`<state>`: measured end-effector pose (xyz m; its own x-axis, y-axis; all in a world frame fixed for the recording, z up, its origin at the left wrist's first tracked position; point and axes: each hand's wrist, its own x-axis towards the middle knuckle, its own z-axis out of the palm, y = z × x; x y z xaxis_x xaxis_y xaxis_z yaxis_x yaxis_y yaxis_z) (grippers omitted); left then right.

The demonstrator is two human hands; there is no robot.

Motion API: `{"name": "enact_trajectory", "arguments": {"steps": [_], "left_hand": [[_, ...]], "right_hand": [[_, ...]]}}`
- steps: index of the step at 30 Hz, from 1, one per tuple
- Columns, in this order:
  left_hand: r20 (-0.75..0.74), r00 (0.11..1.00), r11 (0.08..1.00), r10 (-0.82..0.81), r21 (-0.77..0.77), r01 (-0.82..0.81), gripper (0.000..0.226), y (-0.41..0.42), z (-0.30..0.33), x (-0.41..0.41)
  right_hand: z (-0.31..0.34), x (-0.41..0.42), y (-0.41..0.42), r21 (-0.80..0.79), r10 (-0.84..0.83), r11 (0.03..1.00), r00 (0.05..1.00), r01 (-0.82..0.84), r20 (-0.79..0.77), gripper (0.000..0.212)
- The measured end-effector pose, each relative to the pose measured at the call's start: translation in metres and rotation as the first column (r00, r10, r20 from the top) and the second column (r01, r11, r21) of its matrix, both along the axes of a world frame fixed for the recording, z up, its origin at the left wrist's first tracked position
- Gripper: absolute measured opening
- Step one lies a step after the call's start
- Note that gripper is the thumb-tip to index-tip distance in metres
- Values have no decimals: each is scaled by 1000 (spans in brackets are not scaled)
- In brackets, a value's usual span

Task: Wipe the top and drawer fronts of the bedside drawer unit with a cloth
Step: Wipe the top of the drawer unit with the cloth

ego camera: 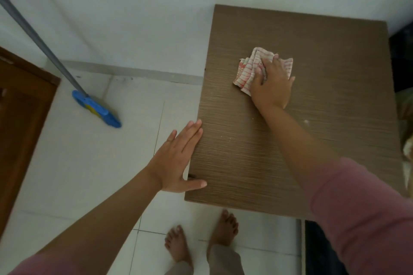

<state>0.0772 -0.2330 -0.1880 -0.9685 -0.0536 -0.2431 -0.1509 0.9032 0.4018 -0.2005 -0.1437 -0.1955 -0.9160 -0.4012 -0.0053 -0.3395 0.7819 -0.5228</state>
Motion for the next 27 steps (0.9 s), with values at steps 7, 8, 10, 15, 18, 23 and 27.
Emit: {"name": "enact_trajectory", "arguments": {"steps": [7, 8, 10, 15, 18, 23, 27], "left_hand": [[32, 995, 995, 92, -45, -91, 113, -18, 5, -44], [37, 996, 995, 86, -46, -85, 113, -20, 3, -46], [39, 997, 997, 66, -53, -64, 113, -22, 0, -46], [15, 997, 997, 76, 4, -76, 111, -25, -6, -46], [-1, 997, 997, 79, 20, -79, 111, -25, -9, -46], [-5, 997, 997, 74, 10, -74, 111, -25, -9, -46], [-1, 998, 997, 66, -27, -66, 110, -24, -8, -45]], "right_hand": [[-1, -45, -35, 14, 67, 998, 998, -67, -20, 42], [-1, -51, -40, 16, 70, 997, 997, -69, -26, 42], [-2, -62, -52, 26, 83, 996, 996, -82, -32, 42], [-1, -85, -87, 35, 158, 987, 987, -157, -15, 43], [2, -93, -103, 33, 233, 972, 973, -232, -7, 43], [6, -95, -108, 40, 382, 923, 924, -382, 17, 45], [10, -84, -97, 82, 497, 864, 867, -497, 29, 50]]}}
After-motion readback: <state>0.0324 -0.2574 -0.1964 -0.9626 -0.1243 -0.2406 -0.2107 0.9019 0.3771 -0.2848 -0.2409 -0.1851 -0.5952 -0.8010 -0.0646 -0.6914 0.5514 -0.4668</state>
